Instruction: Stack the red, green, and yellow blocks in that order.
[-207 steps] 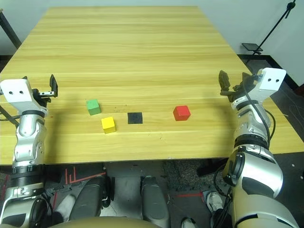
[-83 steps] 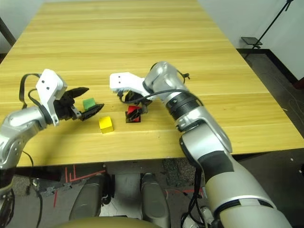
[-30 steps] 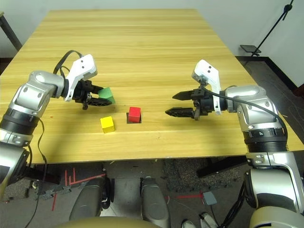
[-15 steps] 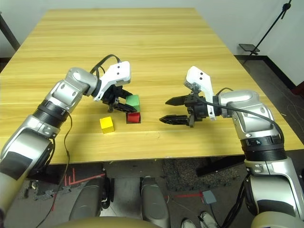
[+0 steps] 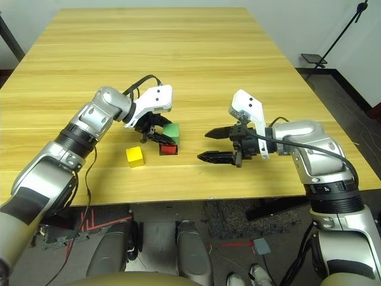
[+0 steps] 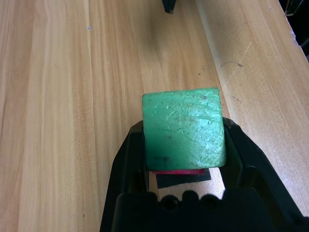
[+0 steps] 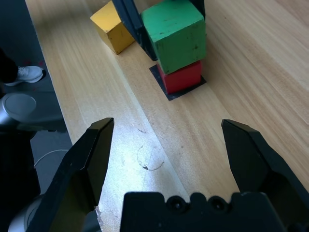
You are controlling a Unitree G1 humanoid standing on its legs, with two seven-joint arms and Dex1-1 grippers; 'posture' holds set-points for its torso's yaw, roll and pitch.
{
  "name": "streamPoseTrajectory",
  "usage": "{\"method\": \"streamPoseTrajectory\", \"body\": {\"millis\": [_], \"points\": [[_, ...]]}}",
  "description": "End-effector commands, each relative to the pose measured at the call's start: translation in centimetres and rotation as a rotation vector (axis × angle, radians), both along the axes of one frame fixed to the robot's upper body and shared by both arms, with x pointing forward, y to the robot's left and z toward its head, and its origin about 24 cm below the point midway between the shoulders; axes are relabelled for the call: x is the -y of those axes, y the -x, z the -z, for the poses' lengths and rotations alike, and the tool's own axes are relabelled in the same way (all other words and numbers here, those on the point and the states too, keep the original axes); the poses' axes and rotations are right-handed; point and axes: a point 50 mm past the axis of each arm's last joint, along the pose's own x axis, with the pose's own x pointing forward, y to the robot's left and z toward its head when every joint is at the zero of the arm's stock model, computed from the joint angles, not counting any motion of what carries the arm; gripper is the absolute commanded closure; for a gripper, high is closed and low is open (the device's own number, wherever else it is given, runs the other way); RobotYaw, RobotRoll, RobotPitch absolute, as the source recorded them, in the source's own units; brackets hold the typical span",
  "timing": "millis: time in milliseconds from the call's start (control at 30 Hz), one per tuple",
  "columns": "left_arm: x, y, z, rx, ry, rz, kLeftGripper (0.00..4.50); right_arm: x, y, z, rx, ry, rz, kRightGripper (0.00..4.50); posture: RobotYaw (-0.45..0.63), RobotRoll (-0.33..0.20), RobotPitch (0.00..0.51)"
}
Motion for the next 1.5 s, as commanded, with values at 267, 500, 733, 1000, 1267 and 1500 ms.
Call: {"method": "streamPoseTrajectory", "body": {"millis": [267, 500, 733, 1000, 1267, 1500], "points": [[-0.2, -0.1, 0.7, -0.002, -0.046, -0.005, 2.4, 0.2, 0.2, -0.1, 0.006, -0.02, 0.018, 0.0, 0.03, -0.059, 0.108], [-0.3, 0.0, 0.9, -0.015, -0.039, -0.023, 0.38, 0.2, 0.0, 0.0, 0.006, -0.022, 0.024, 0.0, 0.05, -0.062, 0.106], [-2.3, 1.1, -1.2, -0.079, -0.012, -0.126, 0.02, 0.2, -0.6, -0.3, 0.013, -0.022, 0.02, 0.0, 0.09, -0.07, 0.094], [-7.6, 4.8, -2.2, -0.118, -0.088, -0.319, 0.02, 0.0, -1.4, -0.5, 0.019, -0.023, 0.001, 0.0, 0.15, -0.077, 0.085], [-7.6, 6.5, -0.4, -0.08, -0.028, -0.406, 0.02, -0.6, -2.0, -0.6, 0.018, -0.03, -0.024, 0.0, 0.17, -0.086, 0.087], [-7.3, 7.4, 1.9, -0.096, -0.076, -0.403, 0.02, -0.9, -2.1, -0.7, 0.015, -0.034, -0.038, 0.0, 0.17, -0.09, 0.094]]}}
